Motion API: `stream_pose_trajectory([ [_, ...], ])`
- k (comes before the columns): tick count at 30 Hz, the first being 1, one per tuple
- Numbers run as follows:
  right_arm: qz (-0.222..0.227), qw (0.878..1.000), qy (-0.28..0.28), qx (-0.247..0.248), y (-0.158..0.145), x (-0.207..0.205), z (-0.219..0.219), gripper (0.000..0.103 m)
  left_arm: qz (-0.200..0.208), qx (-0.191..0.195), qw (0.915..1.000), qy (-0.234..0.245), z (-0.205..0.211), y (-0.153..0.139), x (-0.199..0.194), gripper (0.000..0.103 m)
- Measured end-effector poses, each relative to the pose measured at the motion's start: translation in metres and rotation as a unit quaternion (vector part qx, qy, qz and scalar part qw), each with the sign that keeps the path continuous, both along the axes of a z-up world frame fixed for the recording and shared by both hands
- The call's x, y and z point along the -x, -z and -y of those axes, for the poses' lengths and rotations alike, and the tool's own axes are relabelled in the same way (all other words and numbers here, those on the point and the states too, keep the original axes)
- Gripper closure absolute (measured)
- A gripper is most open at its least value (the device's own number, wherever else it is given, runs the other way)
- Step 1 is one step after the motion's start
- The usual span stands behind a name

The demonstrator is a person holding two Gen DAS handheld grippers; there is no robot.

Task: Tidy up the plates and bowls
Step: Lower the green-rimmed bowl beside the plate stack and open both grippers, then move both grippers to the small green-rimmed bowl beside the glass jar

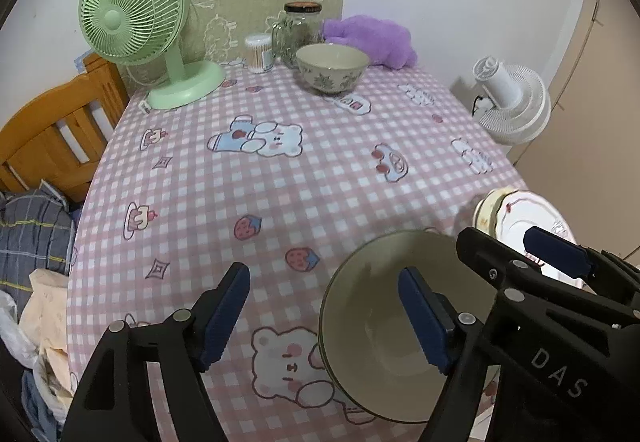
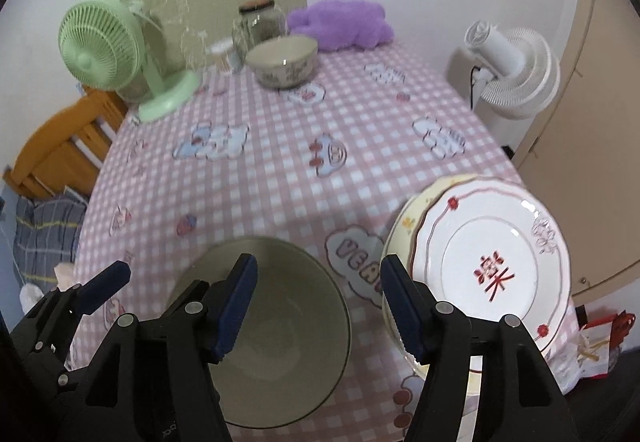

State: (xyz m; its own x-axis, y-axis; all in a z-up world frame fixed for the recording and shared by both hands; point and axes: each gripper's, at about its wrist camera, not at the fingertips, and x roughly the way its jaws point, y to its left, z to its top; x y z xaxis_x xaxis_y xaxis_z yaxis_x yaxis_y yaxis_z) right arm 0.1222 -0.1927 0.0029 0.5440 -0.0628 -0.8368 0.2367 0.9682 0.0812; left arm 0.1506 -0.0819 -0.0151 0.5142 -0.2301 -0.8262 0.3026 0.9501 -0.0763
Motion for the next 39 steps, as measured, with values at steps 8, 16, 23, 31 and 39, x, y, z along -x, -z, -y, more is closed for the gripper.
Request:
stream_pose_trajectory([
  [8, 0.019, 1.0, -0.009, 0.02, -0.029, -0.014, -0.002, 0.036, 0.015, 0.008, 0.9998, -0.005, 0.006, -0.02, -0.019, 0.025],
  [16, 0.048, 0.998, -0.031, 0.028, -0.052, -0.052, 0.015, 0.034, 0.05, 0.001, 0.998, -0.039, 0.023, -0.044, -0.046, 0.025],
  [23, 0.054, 0.996, -0.062, 0.017, -0.059, -0.097, 0.039, 0.032, 0.062, -0.01, 0.9955, -0.071, 0.045, -0.054, -0.081, 0.025],
  [31, 0.053, 0.994, -0.096, 0.006, -0.06, -0.152, 0.067, 0.028, 0.065, -0.026, 0.9921, -0.104, 0.072, -0.055, -0.123, 0.019],
  [39, 0.059, 0.989, -0.133, 0.002, -0.05, -0.211, 0.084, 0.026, 0.068, -0.045, 0.9856, -0.148, 0.088, -0.048, -0.172, 0.019],
])
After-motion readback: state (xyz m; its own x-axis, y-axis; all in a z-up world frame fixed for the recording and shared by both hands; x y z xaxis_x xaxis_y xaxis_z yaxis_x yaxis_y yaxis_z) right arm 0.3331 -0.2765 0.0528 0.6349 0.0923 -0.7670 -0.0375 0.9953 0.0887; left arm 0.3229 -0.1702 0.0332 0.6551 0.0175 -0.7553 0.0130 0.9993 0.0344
